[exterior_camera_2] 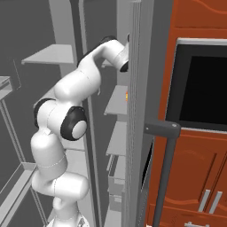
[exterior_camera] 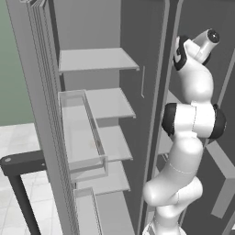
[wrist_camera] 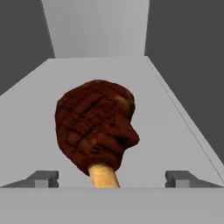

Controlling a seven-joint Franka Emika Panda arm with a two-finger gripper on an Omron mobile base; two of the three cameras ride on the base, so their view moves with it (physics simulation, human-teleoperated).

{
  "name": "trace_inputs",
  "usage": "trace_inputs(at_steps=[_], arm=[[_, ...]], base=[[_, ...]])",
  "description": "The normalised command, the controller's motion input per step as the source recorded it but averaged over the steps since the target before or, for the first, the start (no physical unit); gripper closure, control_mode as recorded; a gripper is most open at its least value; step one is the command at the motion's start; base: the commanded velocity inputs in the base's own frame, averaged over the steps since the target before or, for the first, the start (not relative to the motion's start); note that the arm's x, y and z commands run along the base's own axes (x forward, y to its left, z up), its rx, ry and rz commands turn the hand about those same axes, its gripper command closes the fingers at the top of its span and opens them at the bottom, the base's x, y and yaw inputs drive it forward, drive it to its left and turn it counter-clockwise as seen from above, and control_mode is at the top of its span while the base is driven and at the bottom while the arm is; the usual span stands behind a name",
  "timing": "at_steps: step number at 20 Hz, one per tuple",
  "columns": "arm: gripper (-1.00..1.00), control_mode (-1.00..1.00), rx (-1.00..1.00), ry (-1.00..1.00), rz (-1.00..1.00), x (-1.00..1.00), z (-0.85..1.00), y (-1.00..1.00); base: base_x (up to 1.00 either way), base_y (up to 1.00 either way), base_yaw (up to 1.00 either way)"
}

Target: There's a steak in the fridge that needs to be moved to the freezer for freezing. Pick up the steak from the fridge, place it on any shelf in the freezer, and close the fridge and freezer doors when done.

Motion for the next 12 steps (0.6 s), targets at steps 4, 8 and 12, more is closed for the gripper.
trace_inputs(at_steps=[4,8,12], arm=[[-1.0,-1.0,0.0,0.0,-0.07,-0.09,0.0,0.52],[-1.0,-1.0,0.0,0.0,-0.1,-0.73,0.0,0.02],[-1.0,-1.0,0.0,-0.04,-0.04,-1.0,0.0,0.13]], base=[[0.0,0.0,0.0],[0.0,0.0,0.0],[0.0,0.0,0.0]])
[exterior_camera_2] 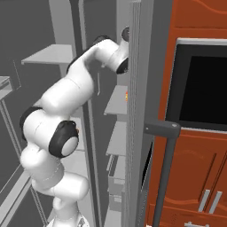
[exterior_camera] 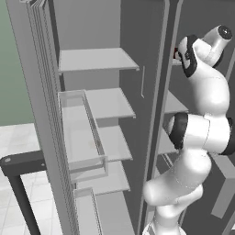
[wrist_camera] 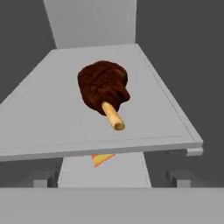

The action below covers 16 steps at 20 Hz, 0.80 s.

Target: There's a steak in the fridge that needs to be moved to the freezer for freezing. Pick up the steak from the fridge, place it on any shelf in the freezer, and close the fridge and freezer doors when done.

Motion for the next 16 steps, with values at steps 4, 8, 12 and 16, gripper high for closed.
trace_inputs(at_steps=[4,8,12,16], arm=[[-1.0,-1.0,0.0,-0.25,0.0,-1.0,-0.17,0.51],[-1.0,-1.0,0.0,-0.17,-0.01,-1.0,0.0,0.77],[-1.0,-1.0,-0.01,-0.06,-0.07,-1.0,0.0,0.84],[-1.0,-1.0,-0.08,0.15,-0.07,-0.83,0.04,0.58]], base=[[0.0,0.0,0.0],[0.0,0.0,0.0],[0.0,0.0,0.0],[0.0,0.0,0.0]])
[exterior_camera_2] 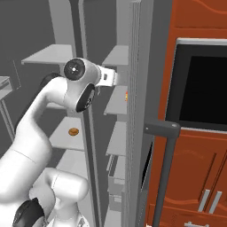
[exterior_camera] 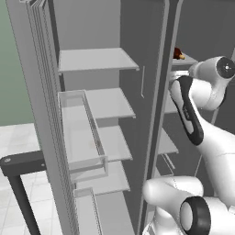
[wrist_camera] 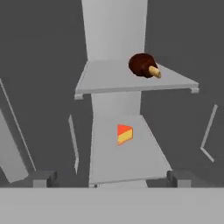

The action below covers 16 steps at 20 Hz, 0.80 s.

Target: There's a steak in the fridge that needs to be moved to the freezer for freezing. Pick up the steak from the fridge, place it on any shelf in the freezer, and close the fridge and freezer doors when done.

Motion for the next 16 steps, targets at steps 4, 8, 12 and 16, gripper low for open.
trace_inputs(at_steps=[4,8,12,16], arm=[[-1.0,-1.0,-0.06,0.16,-0.02,-0.69,0.11,0.3],[-1.0,-1.0,-0.02,0.0,0.0,-0.58,0.0,0.41],[-1.0,-1.0,0.0,0.0,0.0,-0.26,0.0,0.17],[-1.0,-1.0,0.02,0.02,0.01,-0.32,0.0,0.27]], base=[[0.0,0.0,0.0],[0.0,0.0,0.0],[0.0,0.0,0.0],[0.0,0.0,0.0]])
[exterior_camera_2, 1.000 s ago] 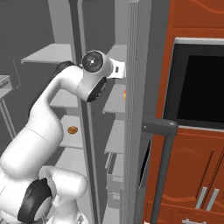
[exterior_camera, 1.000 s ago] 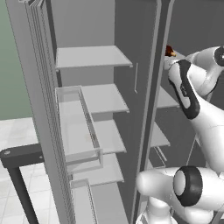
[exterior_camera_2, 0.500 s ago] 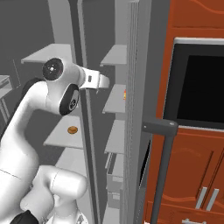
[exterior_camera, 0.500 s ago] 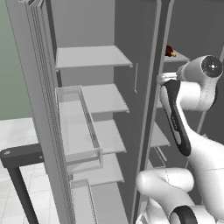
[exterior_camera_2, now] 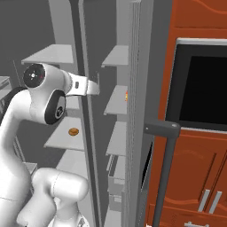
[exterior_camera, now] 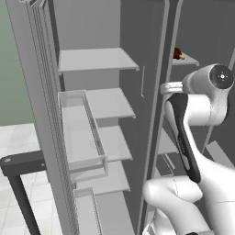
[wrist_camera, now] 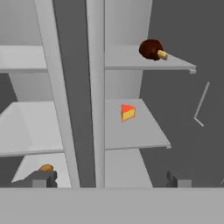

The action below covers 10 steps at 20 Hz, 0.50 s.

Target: There's a steak in the fridge that needs to be moved to the freezer for freezing. Pick up the steak from the fridge, place it on any shelf in the freezer, and close the fridge and freezer doors when done.

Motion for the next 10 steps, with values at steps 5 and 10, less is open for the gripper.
trace_inputs(at_steps=[5,10], arm=[[-1.0,-1.0,0.0,0.02,0.0,-0.35,-0.05,0.21],[-1.0,-1.0,0.0,0.01,0.0,-0.51,-0.05,0.15]], base=[[0.0,0.0,0.0],[0.0,0.0,0.0]])
